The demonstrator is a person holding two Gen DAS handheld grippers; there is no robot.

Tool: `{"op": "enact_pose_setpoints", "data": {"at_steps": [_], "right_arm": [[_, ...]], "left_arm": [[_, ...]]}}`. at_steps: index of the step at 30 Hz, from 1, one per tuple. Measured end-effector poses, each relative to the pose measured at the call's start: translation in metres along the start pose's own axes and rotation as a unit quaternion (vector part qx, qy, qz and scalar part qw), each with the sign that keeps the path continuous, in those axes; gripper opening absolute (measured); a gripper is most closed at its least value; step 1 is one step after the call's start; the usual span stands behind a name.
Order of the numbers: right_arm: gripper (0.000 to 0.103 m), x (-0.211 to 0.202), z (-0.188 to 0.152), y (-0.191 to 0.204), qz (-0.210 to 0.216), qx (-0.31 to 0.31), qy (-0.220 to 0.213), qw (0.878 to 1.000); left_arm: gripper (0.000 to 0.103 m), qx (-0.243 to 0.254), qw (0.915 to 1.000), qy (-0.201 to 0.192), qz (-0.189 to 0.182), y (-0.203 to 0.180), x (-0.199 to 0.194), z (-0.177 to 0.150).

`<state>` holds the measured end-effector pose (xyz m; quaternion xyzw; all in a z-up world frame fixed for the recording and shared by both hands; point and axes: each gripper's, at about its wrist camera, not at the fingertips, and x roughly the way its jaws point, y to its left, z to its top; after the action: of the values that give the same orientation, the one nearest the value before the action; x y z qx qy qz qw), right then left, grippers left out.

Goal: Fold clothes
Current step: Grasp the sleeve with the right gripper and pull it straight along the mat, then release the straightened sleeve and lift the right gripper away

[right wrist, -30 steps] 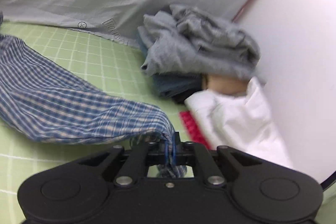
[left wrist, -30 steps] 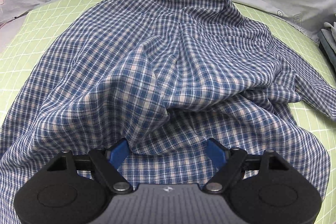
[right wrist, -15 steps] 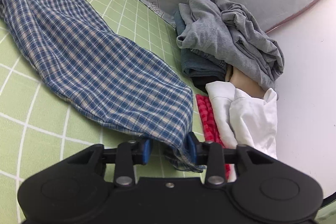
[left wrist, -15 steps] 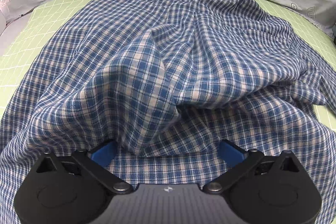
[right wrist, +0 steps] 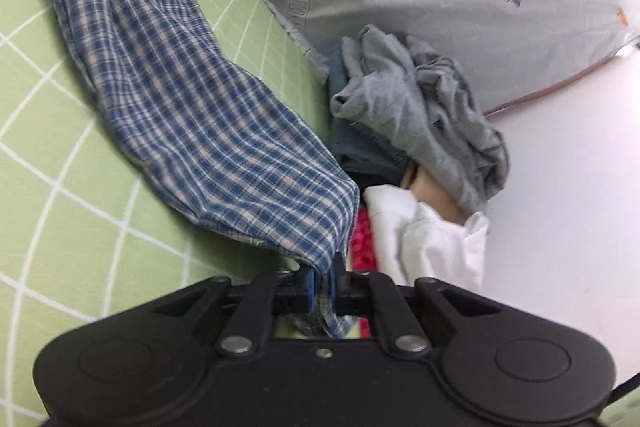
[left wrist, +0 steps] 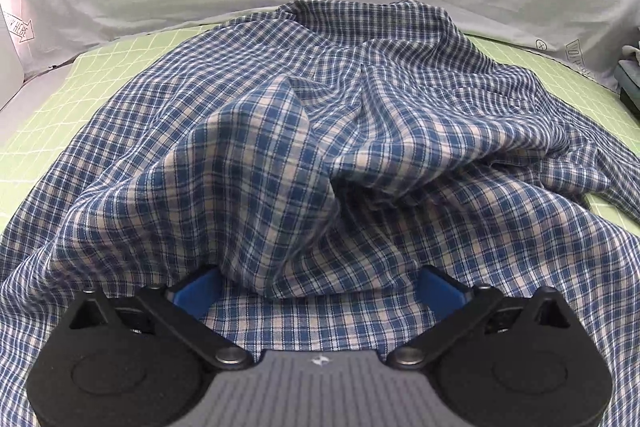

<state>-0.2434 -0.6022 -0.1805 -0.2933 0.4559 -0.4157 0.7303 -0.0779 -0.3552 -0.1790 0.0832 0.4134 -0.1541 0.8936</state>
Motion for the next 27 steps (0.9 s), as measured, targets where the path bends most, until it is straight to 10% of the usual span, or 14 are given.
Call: {"op": "enact_pose_setpoints", "data": {"at_steps": [20, 27], "right_arm": [[0.039, -0.028, -0.016, 0.020, 0.055, 0.063, -0.009, 0.996], [0.083, -0.018, -0.015, -0.005, 0.070, 0.155, 0.002, 0.985]], "left_arm": [[0.103, -0.031, 0.9949, -0.091, 0.030, -0.007, -0.012, -0.029], [0.103, -0.029, 0.9950, -0.091, 0.028, -0.006, -0.012, -0.029]]}}
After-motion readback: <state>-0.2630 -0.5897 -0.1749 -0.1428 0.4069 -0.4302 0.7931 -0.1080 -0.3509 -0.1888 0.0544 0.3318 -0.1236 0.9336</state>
